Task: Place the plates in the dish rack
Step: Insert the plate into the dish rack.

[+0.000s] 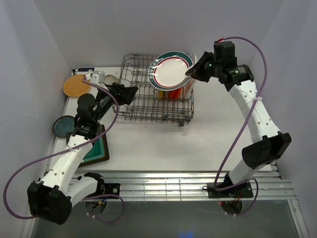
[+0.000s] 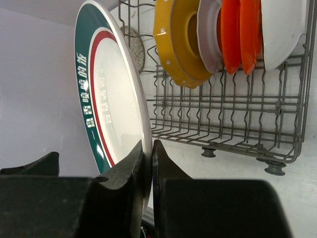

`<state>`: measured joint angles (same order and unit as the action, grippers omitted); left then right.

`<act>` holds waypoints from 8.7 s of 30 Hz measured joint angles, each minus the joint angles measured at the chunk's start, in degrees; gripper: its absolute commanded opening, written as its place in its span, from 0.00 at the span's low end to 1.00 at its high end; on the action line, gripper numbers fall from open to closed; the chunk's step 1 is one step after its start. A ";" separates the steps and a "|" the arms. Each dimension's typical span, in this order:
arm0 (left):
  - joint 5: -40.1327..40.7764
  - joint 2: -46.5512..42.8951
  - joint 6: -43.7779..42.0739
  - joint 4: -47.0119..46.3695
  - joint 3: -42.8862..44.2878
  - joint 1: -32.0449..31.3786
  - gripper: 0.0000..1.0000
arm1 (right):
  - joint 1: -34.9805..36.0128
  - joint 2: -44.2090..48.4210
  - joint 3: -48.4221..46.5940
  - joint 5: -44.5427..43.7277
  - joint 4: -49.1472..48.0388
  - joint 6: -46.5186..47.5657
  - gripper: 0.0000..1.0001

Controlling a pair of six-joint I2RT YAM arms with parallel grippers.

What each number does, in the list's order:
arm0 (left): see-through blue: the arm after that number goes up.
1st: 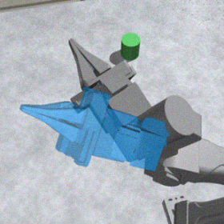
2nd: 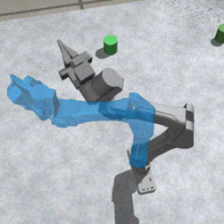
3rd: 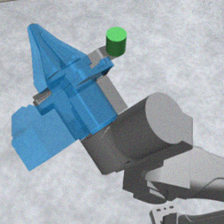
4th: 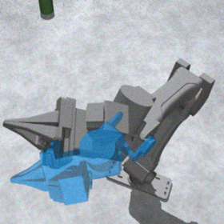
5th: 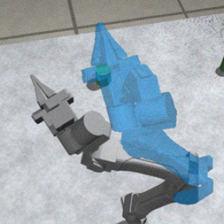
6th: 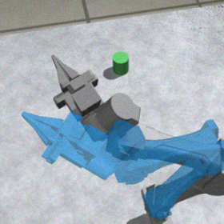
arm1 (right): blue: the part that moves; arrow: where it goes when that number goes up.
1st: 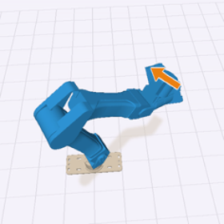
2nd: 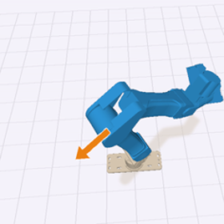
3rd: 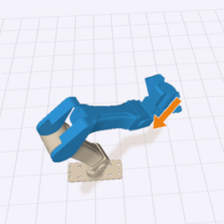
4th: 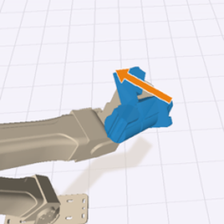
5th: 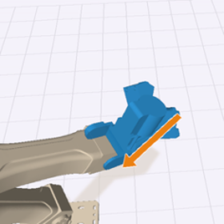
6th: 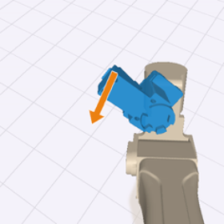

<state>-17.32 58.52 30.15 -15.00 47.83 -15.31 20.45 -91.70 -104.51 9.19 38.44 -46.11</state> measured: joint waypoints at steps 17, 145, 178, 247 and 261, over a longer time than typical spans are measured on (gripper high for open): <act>22.40 5.07 -35.95 0.00 2.91 -27.82 0.98 | -0.35 -5.55 -10.14 3.34 11.61 -0.42 0.08; 36.89 9.38 -65.51 -5.95 -2.75 -38.23 0.00 | 11.93 -6.27 -8.28 -2.12 7.58 6.54 0.86; 22.40 23.71 -32.70 -5.57 15.87 -16.33 0.00 | 11.65 48.96 71.28 -21.27 -46.14 20.00 0.90; -15.63 55.01 22.88 -40.72 15.13 7.76 0.00 | 11.65 45.79 72.61 -21.42 -50.36 22.18 0.90; -13.99 55.43 17.99 -38.71 16.44 5.20 0.00 | 11.65 45.46 72.61 -20.98 -50.29 22.16 0.90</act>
<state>-31.31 113.95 48.14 -53.71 64.27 -10.11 32.10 -46.24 -31.90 -11.79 -11.86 -23.94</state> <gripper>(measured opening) 0.152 0.900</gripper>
